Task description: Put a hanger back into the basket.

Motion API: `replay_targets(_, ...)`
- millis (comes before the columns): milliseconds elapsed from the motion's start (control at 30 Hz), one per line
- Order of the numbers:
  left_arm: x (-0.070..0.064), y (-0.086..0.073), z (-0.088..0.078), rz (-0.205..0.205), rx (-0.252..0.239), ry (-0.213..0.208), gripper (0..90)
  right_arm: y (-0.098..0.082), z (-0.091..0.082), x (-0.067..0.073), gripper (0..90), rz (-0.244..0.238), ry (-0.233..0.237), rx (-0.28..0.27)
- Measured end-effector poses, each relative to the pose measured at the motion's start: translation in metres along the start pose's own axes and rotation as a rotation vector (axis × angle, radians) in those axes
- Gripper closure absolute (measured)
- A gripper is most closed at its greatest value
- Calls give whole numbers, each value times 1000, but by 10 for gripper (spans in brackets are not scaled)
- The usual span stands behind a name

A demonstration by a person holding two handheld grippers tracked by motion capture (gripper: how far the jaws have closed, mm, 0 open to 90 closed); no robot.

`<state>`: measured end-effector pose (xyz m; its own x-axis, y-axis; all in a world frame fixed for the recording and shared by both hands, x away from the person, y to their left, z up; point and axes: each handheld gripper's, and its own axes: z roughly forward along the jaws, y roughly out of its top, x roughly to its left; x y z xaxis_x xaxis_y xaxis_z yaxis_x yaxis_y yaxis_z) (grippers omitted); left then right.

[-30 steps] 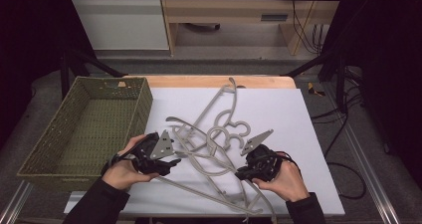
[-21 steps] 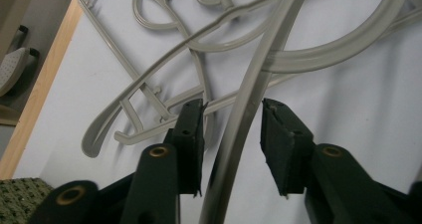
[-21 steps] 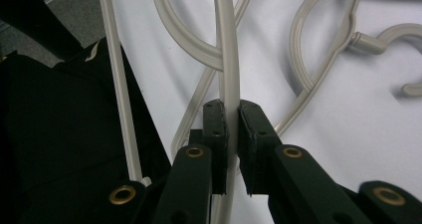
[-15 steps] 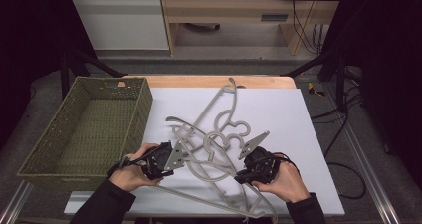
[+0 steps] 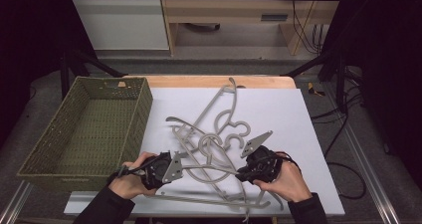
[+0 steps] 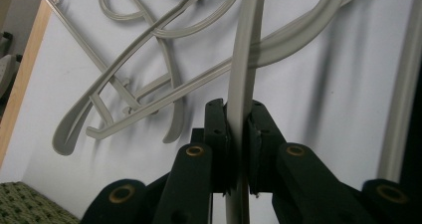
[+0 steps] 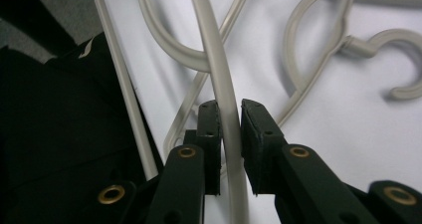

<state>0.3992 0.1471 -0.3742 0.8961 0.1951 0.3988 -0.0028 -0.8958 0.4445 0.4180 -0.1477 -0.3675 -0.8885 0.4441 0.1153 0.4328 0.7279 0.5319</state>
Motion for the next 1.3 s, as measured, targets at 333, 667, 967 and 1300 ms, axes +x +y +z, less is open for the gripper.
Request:
replay_targets(333,2,-12,3,-178,-26,59,821,-10,-20,-6,546,83,-82,-283)
replay_targets(667,8,-20,-1,-312,-56,109,824,-45,-31,-16,225,173,-239,-577)
replay_targets(967,16,-24,-24,-378,-106,165,824,-78,-43,-18,106,237,-345,-685)
replay_targets(1300,30,-31,-48,-471,-171,220,824,-92,-37,-30,22,291,-411,-657)
